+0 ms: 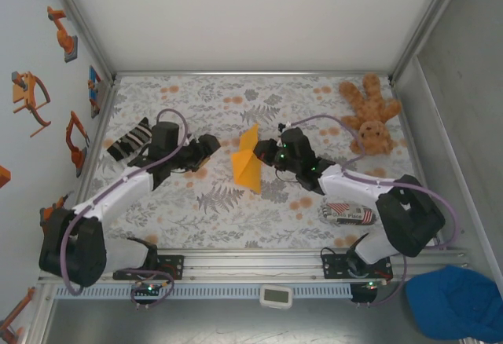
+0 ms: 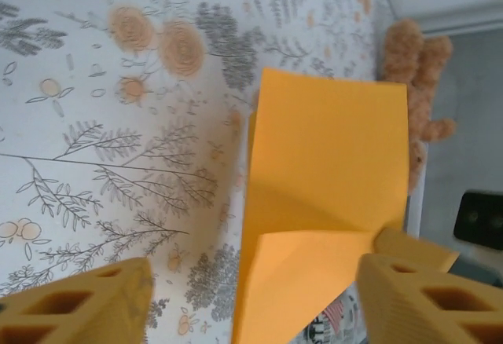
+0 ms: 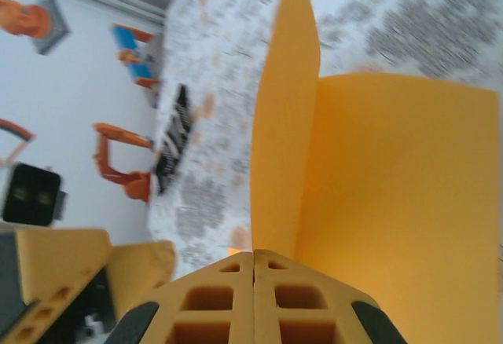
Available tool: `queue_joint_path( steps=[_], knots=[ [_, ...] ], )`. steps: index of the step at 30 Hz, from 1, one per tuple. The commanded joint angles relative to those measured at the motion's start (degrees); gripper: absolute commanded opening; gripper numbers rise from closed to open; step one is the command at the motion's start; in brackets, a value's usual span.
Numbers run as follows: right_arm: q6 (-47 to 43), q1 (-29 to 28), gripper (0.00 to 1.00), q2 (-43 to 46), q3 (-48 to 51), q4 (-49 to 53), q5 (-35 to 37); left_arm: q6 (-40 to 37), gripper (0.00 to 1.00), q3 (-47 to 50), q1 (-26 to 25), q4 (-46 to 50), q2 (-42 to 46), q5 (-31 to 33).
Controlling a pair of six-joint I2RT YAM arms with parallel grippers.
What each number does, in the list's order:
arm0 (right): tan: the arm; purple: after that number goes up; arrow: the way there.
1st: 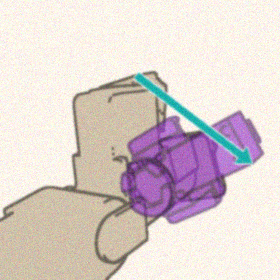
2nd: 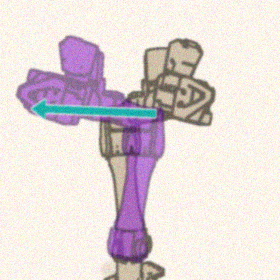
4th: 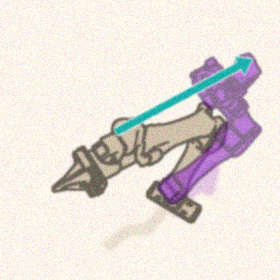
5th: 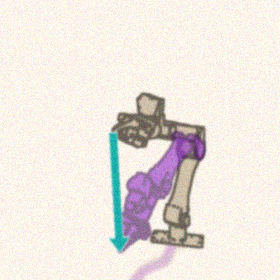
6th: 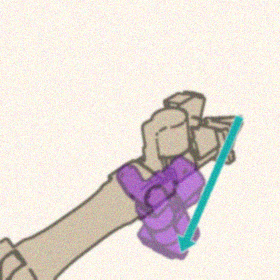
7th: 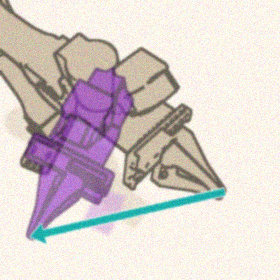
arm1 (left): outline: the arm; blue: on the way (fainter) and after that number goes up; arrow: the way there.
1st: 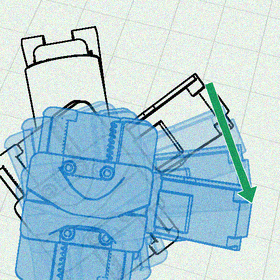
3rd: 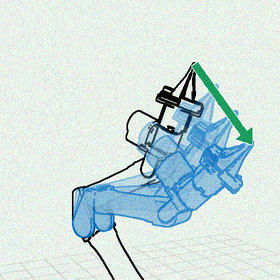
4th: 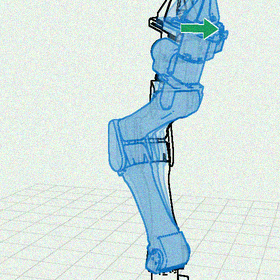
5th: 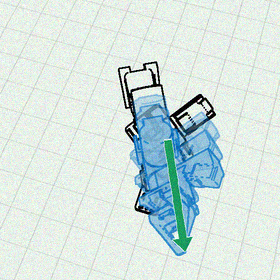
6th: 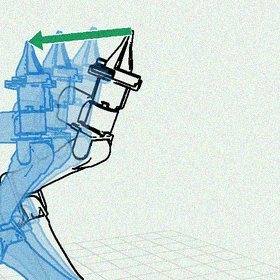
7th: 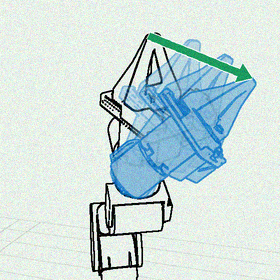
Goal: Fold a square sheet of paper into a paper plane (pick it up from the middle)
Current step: Pick up the paper from the center of the table, then turn over the paper at the center of the table.
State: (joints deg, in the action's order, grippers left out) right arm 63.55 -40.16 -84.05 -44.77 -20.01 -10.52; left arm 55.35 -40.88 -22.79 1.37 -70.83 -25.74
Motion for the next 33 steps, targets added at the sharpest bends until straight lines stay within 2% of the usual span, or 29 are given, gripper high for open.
queue_joint_path(
  steps=[1, 4, 8, 12, 20, 23, 28, 33],
  knots=[
    [-1.0, 1.3, 0.02, 3.1, -3.3, -1.4, -2.8, 5.0, 0.82, 2.4, 0.4, -8.5, 4.5, -4.0],
    [0.1, 1.9, 0.02, 4.5, -5.4, -2.8, -5.4, 9.8, 0.92, 4.0, 0.4, -16.5, 6.6, -6.5],
    [2.2, 2.4, 0.02, 5.4, -6.9, -6.2, -7.8, 14.6, 0.99, 4.8, 0.2, -23.8, 7.2, -9.7],
    [4.4, 2.5, 0.02, 4.9, -8.1, -9.8, -9.7, 16.5, 0.99, 3.8, -1.0, -28.9, 6.3, -12.9],
    [8.1, 2.9, 0.02, 3.5, -8.8, -15.5, -11.6, 16.1, 1.00, 1.0, -4.4, -32.5, 4.2, -15.1],
    [8.3, 3.0, 0.02, 3.8, -8.6, -16.2, -11.8, 16.0, 0.96, 0.9, -4.6, -32.9, 4.1, -15.1],
    [8.3, 3.4, 0.02, 4.2, -8.1, -16.2, -12.1, 18.3, 0.79, 2.0, -4.5, -38.6, 4.1, -15.1],
    [8.3, 3.7, 0.02, 4.5, -7.0, -16.6, -11.9, 19.9, 0.62, 2.9, -3.8, -39.3, 4.3, -14.0]
  ],
)
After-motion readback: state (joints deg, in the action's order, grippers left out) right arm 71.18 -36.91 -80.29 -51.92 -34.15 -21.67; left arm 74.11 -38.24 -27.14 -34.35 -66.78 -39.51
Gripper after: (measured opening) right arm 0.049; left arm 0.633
